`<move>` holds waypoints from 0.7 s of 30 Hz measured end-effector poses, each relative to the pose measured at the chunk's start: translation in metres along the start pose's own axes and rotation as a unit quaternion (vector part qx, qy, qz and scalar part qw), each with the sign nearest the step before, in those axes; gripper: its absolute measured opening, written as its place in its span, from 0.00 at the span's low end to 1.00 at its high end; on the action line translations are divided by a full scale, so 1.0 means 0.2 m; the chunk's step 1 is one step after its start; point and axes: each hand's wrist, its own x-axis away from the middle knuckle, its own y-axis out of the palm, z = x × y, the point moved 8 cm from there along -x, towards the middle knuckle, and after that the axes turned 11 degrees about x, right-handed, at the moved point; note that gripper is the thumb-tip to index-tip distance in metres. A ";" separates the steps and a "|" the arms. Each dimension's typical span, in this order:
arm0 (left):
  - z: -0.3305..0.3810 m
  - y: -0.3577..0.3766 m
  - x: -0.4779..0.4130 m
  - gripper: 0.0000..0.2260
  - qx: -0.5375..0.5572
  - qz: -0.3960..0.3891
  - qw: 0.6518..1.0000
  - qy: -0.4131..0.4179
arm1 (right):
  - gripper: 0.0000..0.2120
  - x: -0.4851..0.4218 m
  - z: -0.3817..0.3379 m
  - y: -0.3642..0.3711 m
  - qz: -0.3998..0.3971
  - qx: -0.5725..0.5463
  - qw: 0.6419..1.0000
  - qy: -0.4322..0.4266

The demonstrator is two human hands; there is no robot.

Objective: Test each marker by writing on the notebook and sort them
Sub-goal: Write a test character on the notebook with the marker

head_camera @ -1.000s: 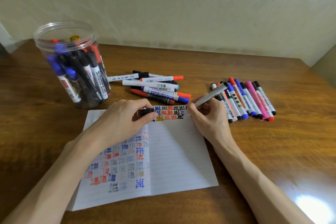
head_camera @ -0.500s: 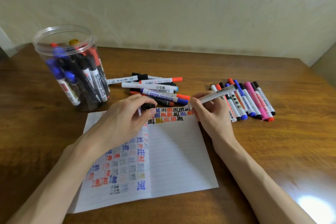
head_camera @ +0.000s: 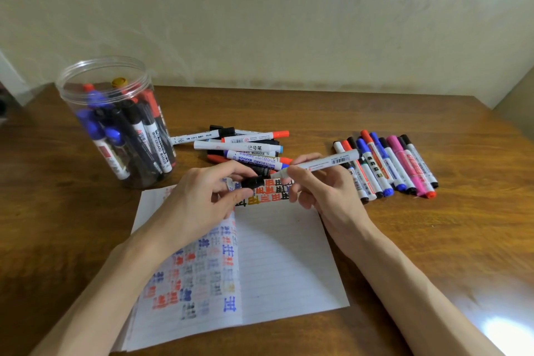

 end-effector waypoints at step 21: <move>0.01 -0.05 0.00 0.16 0.012 0.042 0.999 0.027 | 0.05 0.01 -0.04 -0.07 -0.047 0.080 0.996 -0.004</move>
